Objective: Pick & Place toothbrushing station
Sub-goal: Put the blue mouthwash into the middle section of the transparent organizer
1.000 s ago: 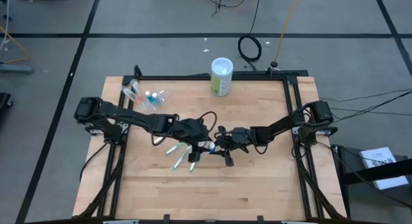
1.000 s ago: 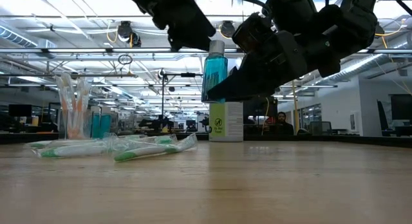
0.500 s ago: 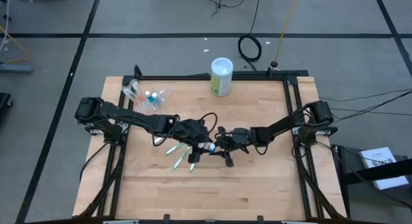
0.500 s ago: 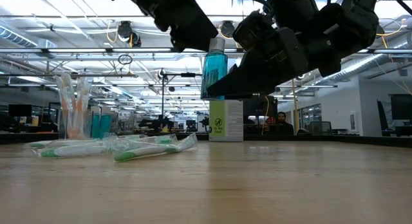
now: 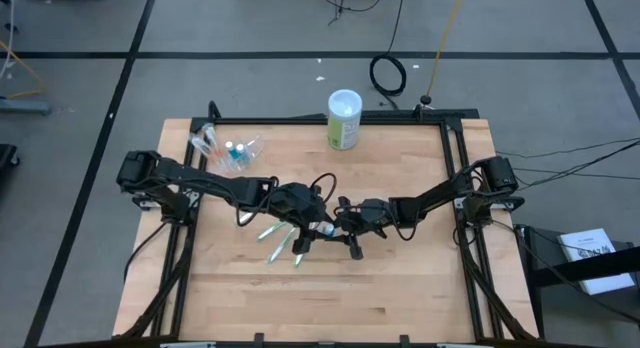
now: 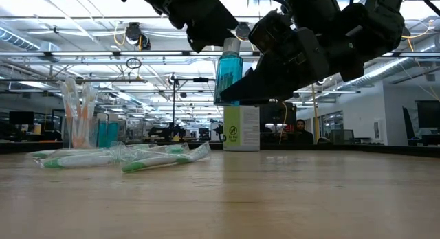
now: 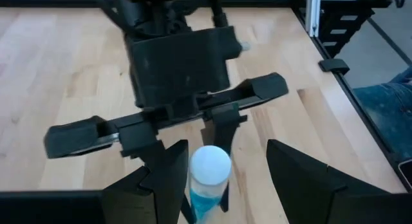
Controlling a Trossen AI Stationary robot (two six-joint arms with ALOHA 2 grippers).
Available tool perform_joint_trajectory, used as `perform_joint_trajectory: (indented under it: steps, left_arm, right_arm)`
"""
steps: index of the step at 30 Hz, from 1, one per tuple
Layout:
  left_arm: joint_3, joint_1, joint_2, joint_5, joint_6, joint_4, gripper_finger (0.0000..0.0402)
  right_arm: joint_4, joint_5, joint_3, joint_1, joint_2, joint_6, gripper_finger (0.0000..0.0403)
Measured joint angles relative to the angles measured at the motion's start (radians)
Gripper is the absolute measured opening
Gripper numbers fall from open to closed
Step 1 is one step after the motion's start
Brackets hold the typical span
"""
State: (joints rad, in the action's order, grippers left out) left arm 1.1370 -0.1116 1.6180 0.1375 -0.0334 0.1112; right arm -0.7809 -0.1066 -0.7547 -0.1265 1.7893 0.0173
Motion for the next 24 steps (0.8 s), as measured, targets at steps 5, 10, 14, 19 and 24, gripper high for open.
perform_joint_trajectory:
  steps: [5,10,14,19,24]
  left_arm:
    - [0.000,-0.006,0.000,0.003,0.034,0.007,0.0216]
    - [0.000,0.000,0.023,0.001,0.050,-0.007,0.0216]
    - [0.000,0.004,0.036,-0.003,0.052,-0.013,0.0216]
    - [-0.002,0.007,0.041,-0.004,0.047,0.001,0.0216]
    - [-0.001,0.007,0.030,-0.004,0.051,-0.001,0.0216]
  right_arm:
    - [0.000,-0.001,0.000,0.000,0.000,0.000,0.0116]
    - [0.006,-0.001,0.000,0.000,0.000,0.001,0.0116]
    - [0.003,0.000,-0.001,0.000,0.000,0.004,0.0116]
    - [0.001,0.000,-0.001,0.000,0.000,0.005,0.0116]
    - [0.001,0.000,-0.001,0.000,0.000,0.005,0.0116]
